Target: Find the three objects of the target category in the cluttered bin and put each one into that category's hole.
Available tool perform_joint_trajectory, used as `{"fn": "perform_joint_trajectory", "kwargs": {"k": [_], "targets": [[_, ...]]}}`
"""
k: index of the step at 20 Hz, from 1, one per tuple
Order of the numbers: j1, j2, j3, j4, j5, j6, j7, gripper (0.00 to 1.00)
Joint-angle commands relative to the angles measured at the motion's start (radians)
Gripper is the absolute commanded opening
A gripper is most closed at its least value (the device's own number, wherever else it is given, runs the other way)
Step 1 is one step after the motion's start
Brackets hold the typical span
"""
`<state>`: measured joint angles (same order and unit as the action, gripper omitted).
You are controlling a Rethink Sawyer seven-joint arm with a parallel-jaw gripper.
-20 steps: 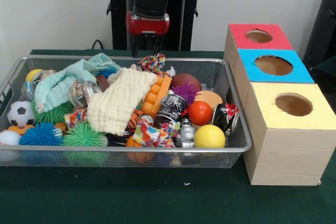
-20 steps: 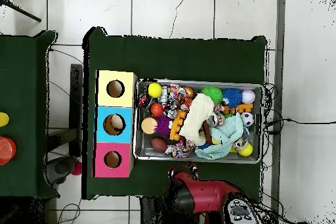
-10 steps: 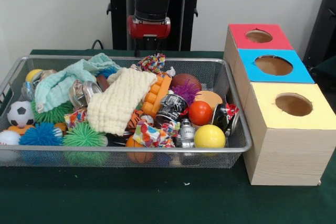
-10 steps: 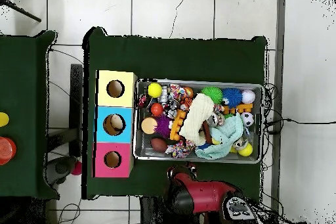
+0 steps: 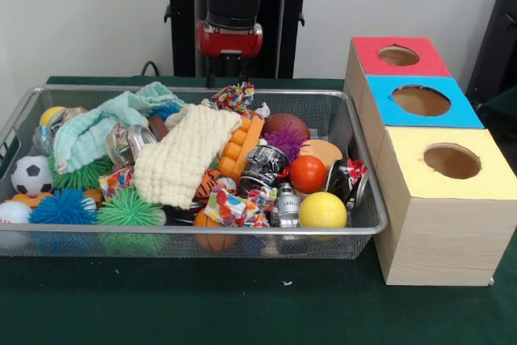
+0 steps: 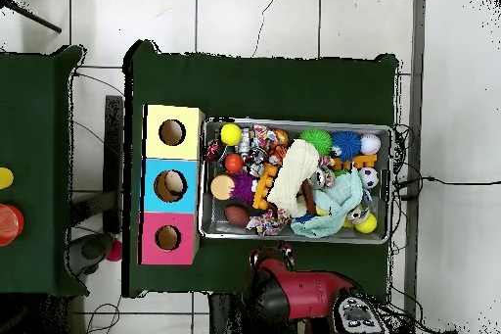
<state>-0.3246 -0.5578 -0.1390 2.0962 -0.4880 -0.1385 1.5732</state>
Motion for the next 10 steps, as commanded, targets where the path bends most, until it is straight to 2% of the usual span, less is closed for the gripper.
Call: {"fn": "perform_joint_trajectory", "kwargs": {"k": [1, 5, 10], "targets": [[-0.031, -0.125, 0.086, -0.045, 0.028, 0.096, 0.123, 1.0], [-0.048, -0.164, 0.113, -0.036, 0.029, 0.15, 0.109, 1.0], [-0.059, -0.181, 0.134, -0.029, 0.024, 0.158, 0.113, 1.0]]}}
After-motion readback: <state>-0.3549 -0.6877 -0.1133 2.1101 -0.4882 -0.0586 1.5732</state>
